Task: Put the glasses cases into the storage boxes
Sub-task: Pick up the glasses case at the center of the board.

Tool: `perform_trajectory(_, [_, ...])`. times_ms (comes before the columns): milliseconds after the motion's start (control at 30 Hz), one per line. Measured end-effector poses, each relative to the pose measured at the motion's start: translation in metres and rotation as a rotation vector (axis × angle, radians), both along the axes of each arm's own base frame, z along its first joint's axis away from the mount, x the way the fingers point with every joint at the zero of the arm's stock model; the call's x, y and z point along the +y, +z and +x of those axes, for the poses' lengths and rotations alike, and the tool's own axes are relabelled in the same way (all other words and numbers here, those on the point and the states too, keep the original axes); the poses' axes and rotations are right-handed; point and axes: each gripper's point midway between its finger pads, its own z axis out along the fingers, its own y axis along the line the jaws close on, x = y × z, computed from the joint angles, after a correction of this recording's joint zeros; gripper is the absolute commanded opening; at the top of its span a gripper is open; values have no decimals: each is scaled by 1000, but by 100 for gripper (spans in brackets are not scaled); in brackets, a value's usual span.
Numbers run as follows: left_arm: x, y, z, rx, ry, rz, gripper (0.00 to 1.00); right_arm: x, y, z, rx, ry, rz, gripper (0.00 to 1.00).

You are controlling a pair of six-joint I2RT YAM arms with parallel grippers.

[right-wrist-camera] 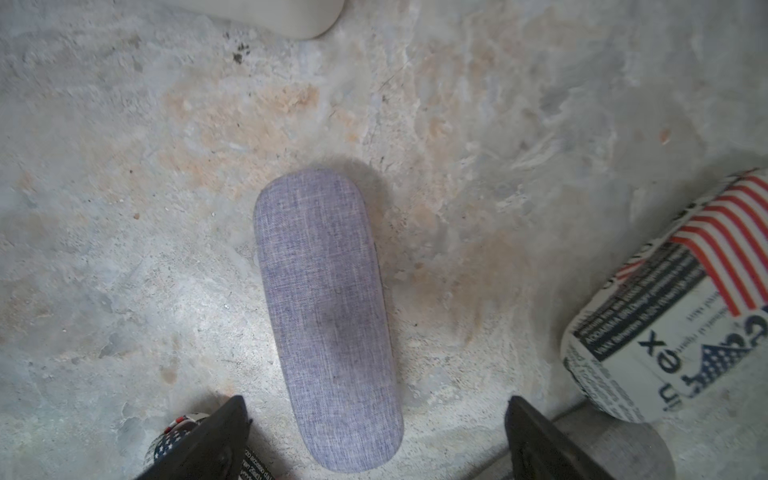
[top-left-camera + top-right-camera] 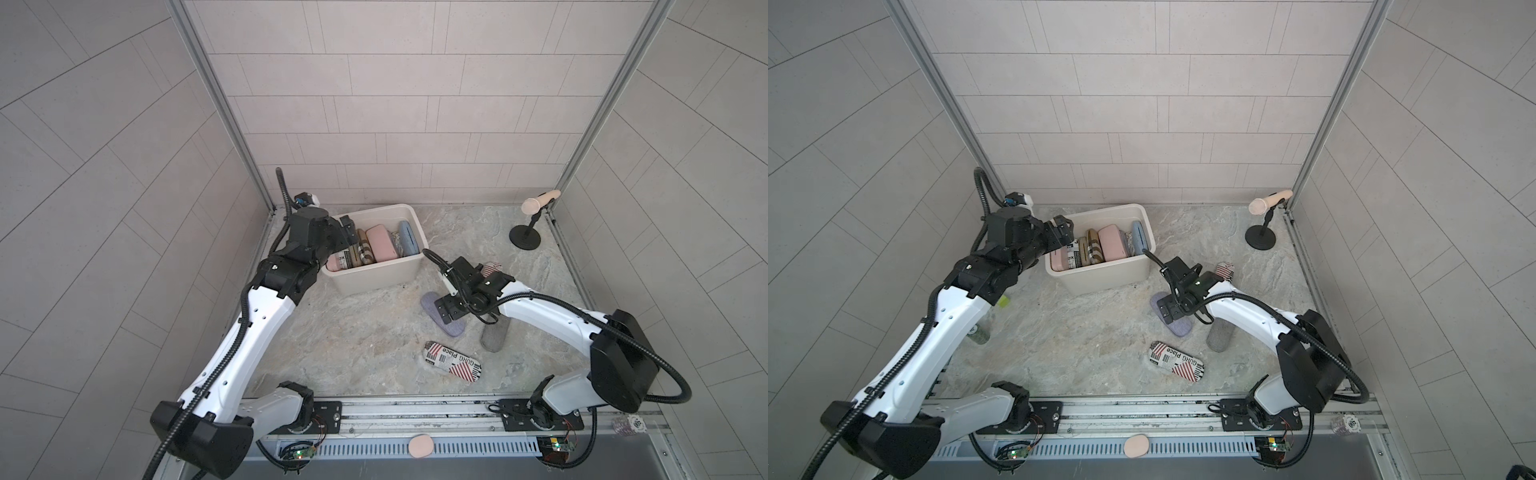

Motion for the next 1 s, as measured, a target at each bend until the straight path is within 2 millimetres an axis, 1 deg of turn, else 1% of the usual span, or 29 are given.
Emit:
perform_trajectory(67, [14,-9,5,20,20,-30,94,6,-10,0,36,17,-11,98])
perform_trajectory(200, [29,-39,11,88,30,-102,94,14,-22,7,73,26,-27,97])
perform_trajectory(300, [41,-65,11,140,59,-174,93,17,-28,11,86,31,-40,94])
perform_trajectory(400, [55,-84,10,170,99,-246,92,18,-36,10,102,40,-55,91])
perform_trajectory(467, [62,-87,10,172,115,-279,92,18,-42,9,114,44,-64,88])
perform_trajectory(533, [68,-83,13,154,126,-302,91,18,-47,6,125,47,-74,86])
perform_trajectory(600, [71,-80,14,140,131,-315,90,18,-53,6,133,49,-85,82])
perform_trajectory(700, [75,-79,15,136,141,-318,87,18,-61,6,142,61,-100,67])
perform_trajectory(767, [78,-82,16,142,151,-316,85,17,-62,8,136,62,-107,59])
perform_trajectory(900, [85,-98,20,184,180,-307,79,18,-62,11,121,59,-108,47])
perform_trajectory(967, [87,-108,23,212,188,-304,74,17,-62,11,117,57,-108,46])
perform_trajectory(1000, [88,-113,25,227,192,-303,71,18,-61,11,113,58,-106,46])
